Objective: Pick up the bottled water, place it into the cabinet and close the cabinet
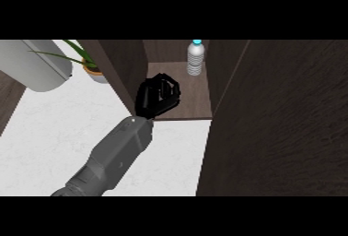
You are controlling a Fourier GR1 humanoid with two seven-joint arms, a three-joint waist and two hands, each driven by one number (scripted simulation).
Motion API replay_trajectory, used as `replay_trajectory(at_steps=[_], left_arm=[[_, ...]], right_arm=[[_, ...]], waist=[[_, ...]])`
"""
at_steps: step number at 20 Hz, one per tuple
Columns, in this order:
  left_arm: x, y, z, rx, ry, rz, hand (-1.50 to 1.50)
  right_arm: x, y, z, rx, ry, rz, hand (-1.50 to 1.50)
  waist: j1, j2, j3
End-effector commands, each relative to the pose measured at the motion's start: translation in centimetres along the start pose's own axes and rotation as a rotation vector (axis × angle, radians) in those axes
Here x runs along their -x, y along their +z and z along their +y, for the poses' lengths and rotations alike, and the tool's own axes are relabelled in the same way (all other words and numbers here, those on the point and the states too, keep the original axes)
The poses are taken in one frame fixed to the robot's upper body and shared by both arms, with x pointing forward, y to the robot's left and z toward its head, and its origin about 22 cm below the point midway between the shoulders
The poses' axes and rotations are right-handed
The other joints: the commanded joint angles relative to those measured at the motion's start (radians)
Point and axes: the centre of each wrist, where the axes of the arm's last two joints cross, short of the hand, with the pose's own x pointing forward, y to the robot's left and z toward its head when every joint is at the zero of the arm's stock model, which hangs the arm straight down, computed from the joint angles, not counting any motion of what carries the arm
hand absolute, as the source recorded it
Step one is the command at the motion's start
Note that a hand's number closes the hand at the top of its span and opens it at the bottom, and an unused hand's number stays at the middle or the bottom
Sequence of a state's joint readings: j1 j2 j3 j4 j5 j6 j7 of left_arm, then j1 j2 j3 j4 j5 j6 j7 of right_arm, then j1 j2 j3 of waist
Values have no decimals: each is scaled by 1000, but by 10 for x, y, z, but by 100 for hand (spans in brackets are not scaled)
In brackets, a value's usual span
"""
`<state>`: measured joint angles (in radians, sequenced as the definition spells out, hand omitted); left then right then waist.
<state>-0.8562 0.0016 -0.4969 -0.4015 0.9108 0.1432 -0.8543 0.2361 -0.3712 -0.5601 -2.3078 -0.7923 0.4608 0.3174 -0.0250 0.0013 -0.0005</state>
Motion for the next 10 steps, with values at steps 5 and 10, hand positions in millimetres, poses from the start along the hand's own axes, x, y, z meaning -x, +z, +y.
replay_trajectory(at_steps=[5,10], left_arm=[[4,39,13,75,122,54,150],[-1,81,27,129,116,72,-150]], right_arm=[[-31,11,37,-106,-12,26,150],[-35,9,47,-121,-12,9,150]], waist=[[17,-11,0],[27,-16,0]])
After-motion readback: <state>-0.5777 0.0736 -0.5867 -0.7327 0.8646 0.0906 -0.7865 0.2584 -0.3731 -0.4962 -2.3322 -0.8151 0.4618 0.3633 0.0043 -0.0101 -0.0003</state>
